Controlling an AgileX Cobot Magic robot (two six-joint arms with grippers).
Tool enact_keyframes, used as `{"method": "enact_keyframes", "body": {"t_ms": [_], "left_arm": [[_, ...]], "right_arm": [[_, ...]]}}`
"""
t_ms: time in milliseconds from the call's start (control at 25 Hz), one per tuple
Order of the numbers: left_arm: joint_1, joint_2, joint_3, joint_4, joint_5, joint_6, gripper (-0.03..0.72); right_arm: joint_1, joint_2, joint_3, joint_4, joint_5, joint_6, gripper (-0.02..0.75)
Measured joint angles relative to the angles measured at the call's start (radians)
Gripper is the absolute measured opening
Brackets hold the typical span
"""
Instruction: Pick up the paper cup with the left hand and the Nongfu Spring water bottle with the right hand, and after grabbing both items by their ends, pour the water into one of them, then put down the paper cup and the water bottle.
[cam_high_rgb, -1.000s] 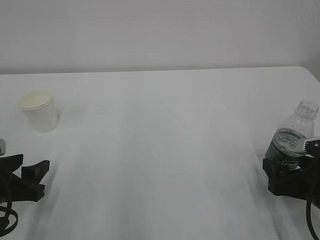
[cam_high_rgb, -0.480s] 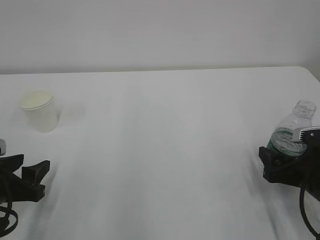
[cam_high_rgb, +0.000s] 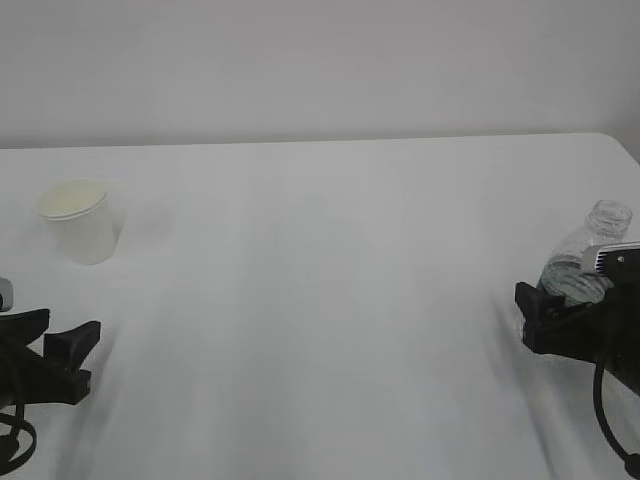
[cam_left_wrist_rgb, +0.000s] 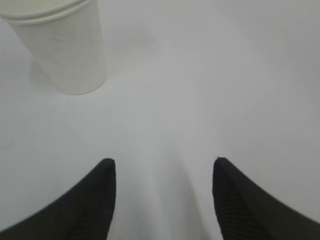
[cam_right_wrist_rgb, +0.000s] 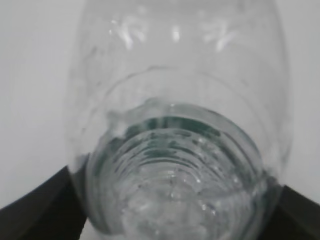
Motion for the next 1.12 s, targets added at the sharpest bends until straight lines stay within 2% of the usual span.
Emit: {"method": "enact_keyframes", "body": {"t_ms": [160,440,880,1120], "left_arm": [[0.000,0.000,0.000,0.000,0.000,-0.001,0.432],[0.000,0.000,0.000,0.000,0.000,-0.002,0.430],[0.000,0.000,0.000,0.005,0.000,-0.002,0.430],[0.000,0.000,0.000,0.005,0.000,-0.002,0.429]], "right_arm": [[0.000,0.007,0.000,0.001,0.000,0.000,0.614],[0.000,0.056,-0.002,0.001,-0.012,-0.002,0.517],[0.000,0.063,-0.004,0.001,-0.023,-0.002,0.494],[0.000,0.063,-0.004,0.000,-0.023,-0.002,0.392]]}}
